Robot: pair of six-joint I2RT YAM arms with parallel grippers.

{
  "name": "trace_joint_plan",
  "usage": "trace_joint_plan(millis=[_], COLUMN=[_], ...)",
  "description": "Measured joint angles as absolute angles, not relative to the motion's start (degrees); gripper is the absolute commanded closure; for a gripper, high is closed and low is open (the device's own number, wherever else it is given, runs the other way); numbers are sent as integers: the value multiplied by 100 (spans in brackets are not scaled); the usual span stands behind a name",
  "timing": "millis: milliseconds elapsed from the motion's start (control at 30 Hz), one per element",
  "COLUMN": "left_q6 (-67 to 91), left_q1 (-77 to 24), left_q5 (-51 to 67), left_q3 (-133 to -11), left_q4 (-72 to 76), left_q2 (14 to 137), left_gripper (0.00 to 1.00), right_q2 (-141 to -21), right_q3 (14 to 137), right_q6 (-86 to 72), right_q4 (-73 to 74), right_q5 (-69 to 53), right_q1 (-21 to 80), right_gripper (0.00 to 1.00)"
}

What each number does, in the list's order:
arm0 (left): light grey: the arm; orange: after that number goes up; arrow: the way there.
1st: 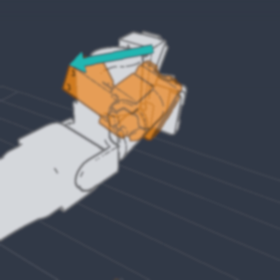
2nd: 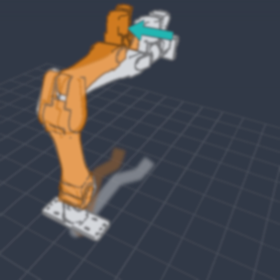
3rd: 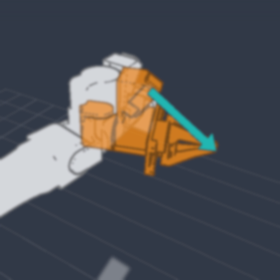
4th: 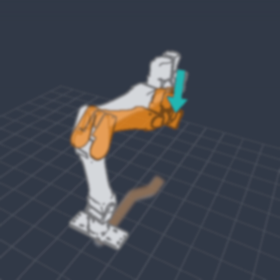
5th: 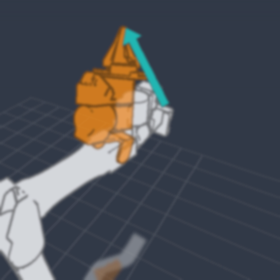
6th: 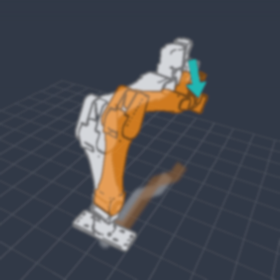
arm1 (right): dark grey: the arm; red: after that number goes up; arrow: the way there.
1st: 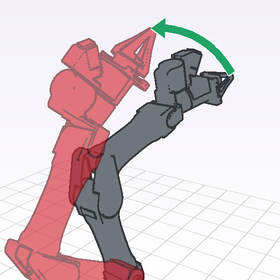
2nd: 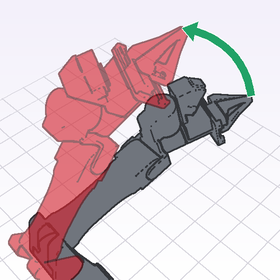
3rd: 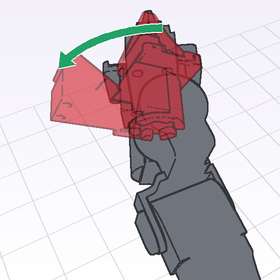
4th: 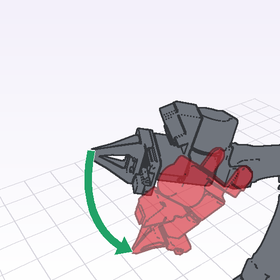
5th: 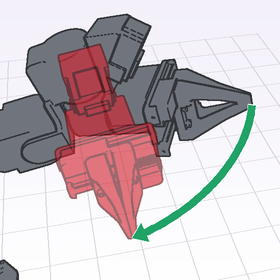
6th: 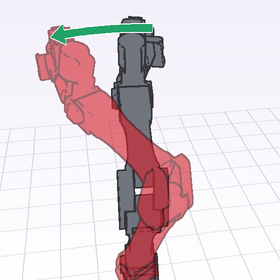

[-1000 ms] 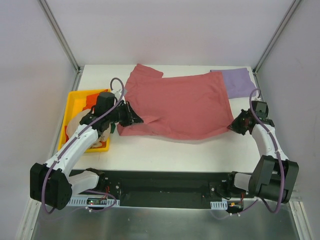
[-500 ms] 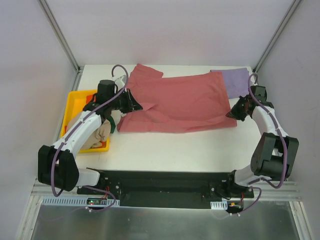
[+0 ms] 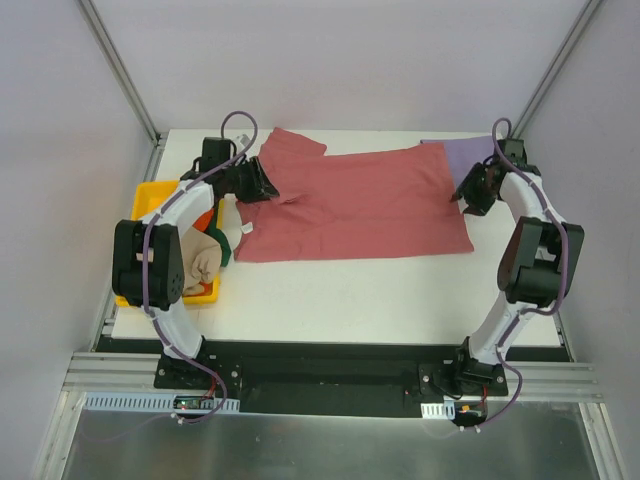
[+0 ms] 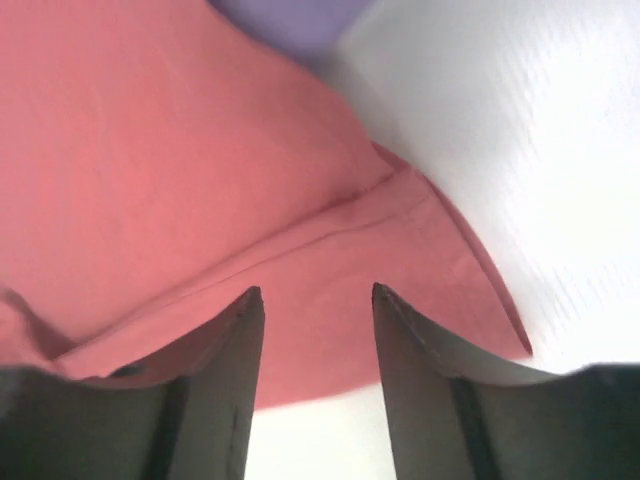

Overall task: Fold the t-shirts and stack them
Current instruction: Fold the flattened tshirt in 1/3 of the way

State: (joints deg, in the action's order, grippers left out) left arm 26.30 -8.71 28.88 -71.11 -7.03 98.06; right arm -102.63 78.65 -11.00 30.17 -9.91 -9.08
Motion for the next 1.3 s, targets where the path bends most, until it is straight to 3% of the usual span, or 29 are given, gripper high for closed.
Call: trace_joint_plan(millis=[67, 133, 467, 733, 1000, 1300], left_q6=[2635, 2696, 2886, 2943, 3024, 3253], left_q1=[-661, -499, -631, -1317, -1533, -1669], left_q5=[2873, 2912, 3474, 3548, 3406, 3312], left_q3=[-7428, -7732, -7970, -7435, -6604, -5529], left_q4=[-858, -969, -978, -1015, -1022, -659], left_q2=[10149, 10374, 10291, 10269, 10709, 9996], left_gripper=[1, 1, 1, 1, 1, 1], right_q2=[-10674, -10785, -9638, -10123, -10851, -10110], right_q3=[8508, 8785, 7819, 7509, 7494, 6431], right_q6=[-1055, -985, -502, -226, -200, -172], right_q4=[3177, 3199, 3428, 3387, 3341, 3033], right_q5=[-847, -655, -631, -1140, -1090, -998], right_q1=[-899, -867, -331, 482, 510, 375], right_gripper=[26, 2, 4, 4, 4, 4])
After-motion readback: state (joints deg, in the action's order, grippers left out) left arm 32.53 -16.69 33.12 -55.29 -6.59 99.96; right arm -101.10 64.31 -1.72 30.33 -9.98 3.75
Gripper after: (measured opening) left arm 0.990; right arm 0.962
